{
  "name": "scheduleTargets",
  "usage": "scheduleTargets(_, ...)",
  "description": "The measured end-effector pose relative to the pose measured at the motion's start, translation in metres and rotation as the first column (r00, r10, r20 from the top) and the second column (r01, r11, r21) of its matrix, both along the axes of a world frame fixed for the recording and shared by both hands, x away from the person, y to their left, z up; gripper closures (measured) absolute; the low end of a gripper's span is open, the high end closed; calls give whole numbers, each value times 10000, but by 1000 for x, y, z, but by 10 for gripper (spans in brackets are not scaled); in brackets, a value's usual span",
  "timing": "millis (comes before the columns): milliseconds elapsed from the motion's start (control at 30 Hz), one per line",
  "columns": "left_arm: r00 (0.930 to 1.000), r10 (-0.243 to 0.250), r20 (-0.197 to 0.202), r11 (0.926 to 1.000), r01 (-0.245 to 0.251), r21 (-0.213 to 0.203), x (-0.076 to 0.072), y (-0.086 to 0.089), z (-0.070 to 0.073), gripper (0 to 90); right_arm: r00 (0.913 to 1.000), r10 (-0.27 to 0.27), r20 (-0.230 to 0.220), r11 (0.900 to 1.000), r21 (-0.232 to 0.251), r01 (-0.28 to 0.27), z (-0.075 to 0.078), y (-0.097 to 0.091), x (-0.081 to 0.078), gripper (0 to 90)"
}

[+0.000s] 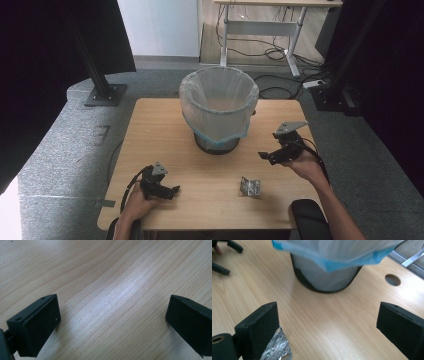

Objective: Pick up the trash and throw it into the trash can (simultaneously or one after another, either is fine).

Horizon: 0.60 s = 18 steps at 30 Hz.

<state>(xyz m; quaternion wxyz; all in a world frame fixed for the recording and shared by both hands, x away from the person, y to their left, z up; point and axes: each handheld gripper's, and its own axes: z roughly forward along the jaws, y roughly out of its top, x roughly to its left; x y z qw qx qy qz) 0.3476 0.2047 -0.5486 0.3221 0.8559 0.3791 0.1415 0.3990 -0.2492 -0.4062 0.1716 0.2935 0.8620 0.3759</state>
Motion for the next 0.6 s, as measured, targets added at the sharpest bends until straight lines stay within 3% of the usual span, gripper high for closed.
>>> scheduleTargets(600,10000,-2,9,10000,2,-10,0,0,0,0,9984,514,-215,9971,-551,-525,-68,12,-30,2)
